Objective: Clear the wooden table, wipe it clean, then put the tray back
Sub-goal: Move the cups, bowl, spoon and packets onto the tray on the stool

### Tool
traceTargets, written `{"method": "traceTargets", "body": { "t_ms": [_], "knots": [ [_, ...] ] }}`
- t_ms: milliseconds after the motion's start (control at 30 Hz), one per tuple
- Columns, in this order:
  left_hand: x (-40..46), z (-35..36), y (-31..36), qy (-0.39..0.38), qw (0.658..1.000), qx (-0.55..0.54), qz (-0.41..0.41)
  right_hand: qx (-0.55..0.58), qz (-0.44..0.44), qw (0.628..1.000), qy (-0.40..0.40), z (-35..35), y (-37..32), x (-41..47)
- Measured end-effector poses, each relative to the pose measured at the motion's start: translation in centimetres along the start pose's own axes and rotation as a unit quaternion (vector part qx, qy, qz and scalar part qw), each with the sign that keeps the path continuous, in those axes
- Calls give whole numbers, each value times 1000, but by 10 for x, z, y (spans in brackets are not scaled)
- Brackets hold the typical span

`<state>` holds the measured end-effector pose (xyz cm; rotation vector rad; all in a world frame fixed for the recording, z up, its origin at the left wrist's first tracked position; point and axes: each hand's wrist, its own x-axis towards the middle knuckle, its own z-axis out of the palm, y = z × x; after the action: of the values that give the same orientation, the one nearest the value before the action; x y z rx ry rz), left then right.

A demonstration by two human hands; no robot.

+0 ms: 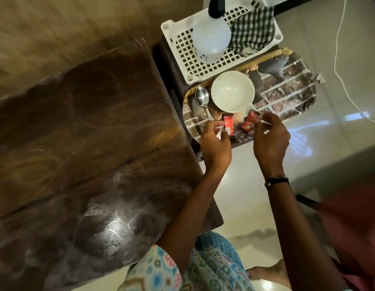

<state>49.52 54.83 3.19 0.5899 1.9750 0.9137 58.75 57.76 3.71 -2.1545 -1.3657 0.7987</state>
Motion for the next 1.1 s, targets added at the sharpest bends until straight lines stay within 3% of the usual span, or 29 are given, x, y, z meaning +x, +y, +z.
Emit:
{"method": "traceTargets", "body": {
  "t_ms": [100,267,400,767,1100],
  "knots": [
    [-4,-16,-3,11,999,-33,-8,20,-36,999,-1,4,-9,-24],
    [-2,-66,-19,24,996,-90,-13,34,-121,986,-112,32,-40,-77],
    [-3,-132,-41,76,986,-150,-23,12,-192,965,-180,71,-70,-125],
    [-37,-401,-183,245,913,-317,-76,-37,-315,892,-321,221,-149,-357],
    [-88,-651,-338,363,881,-277,-126,-89,-366,808,-452,362,-195,-611]
  ]
}}
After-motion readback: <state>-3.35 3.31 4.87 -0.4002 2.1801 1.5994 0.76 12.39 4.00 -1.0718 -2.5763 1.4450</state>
